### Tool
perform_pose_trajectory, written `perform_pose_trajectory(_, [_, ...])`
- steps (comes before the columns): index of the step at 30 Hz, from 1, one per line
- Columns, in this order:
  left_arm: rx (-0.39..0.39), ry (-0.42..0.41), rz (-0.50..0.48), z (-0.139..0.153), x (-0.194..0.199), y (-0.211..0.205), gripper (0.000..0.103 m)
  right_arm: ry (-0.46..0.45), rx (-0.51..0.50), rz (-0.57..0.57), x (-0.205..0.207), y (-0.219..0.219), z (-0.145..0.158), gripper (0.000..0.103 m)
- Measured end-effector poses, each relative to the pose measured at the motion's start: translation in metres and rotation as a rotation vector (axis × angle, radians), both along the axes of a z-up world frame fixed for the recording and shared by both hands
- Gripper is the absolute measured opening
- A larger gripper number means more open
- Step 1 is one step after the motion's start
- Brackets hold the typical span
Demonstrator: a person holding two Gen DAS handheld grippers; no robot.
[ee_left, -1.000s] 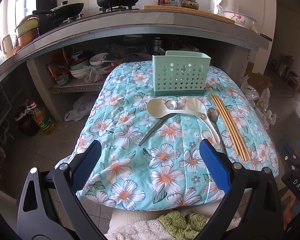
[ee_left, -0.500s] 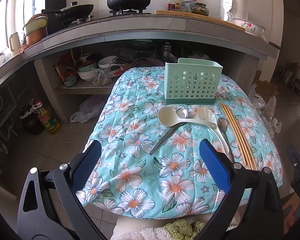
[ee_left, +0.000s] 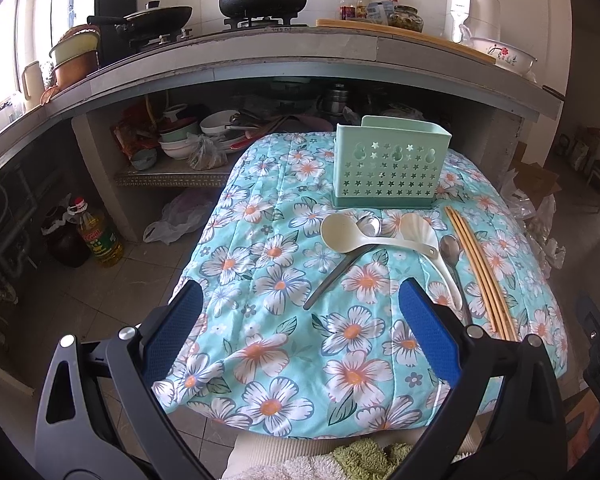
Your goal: Organize utensils
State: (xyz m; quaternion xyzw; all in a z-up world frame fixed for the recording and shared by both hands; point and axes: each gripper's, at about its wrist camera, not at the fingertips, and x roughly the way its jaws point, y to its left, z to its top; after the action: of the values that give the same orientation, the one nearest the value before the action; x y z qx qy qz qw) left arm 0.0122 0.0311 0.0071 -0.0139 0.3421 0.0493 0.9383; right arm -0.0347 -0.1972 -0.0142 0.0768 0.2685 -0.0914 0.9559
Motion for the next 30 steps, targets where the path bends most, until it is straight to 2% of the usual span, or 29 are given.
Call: perform_pose_trajectory(30, [-0.008,0.004,0.008,-0.003,0.0,0.011,0.095,0.008,-0.002,0.008,-0.002,0.004,-0.002,0.097])
